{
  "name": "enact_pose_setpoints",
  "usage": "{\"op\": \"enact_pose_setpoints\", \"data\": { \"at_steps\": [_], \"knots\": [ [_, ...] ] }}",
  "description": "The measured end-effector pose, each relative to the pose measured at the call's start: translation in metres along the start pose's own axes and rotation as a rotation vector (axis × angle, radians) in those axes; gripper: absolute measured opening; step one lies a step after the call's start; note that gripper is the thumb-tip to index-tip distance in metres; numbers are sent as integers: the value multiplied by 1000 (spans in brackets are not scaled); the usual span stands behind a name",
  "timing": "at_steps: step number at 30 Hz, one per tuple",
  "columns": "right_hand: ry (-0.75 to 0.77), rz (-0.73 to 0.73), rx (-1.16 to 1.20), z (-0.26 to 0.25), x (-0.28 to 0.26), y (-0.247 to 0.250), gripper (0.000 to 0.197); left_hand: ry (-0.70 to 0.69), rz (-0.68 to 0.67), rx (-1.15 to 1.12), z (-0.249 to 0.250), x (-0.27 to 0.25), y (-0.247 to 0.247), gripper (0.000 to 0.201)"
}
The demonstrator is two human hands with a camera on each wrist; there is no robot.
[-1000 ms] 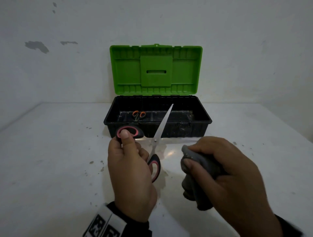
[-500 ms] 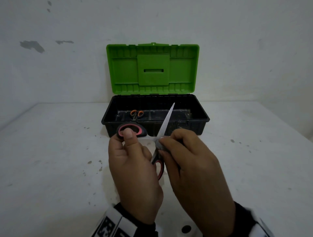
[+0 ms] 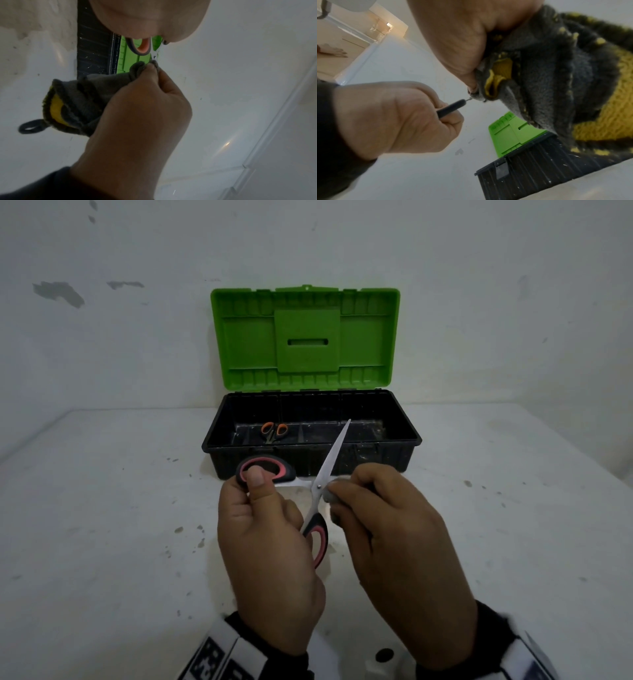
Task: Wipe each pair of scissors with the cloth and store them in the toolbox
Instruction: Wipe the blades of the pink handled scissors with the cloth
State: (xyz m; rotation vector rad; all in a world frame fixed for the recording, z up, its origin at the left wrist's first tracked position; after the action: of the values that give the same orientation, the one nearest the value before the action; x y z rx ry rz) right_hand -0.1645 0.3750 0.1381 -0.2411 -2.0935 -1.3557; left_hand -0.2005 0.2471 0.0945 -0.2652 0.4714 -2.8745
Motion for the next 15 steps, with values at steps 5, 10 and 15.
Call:
{"op": "enact_pose_setpoints", "data": {
  "at_steps": [5, 10, 15],
  "knots": [
    [-36, 40, 19, 5, -5, -1, 9, 6, 15, 9, -4, -1, -1, 34],
    [-28, 48, 71, 5, -1, -3, 14, -2, -6, 22, -1, 0, -2, 33],
    [-58, 47, 87, 2, -1, -6, 16, -4, 5, 27, -2, -1, -2, 34]
  ]
}}
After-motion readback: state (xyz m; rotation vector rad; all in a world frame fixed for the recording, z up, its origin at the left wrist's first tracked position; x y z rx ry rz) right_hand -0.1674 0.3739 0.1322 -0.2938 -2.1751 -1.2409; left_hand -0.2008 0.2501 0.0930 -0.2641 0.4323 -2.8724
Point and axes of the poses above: each hand's wrist, its own x-axis towards the middle knuckle, its own y-axis out of the back of the hand, z = x × y, the point moved 7 cm from there along x, towards the middle knuckle, and after that the axes turned 13 degrees about -z, right-handed, at the moved point
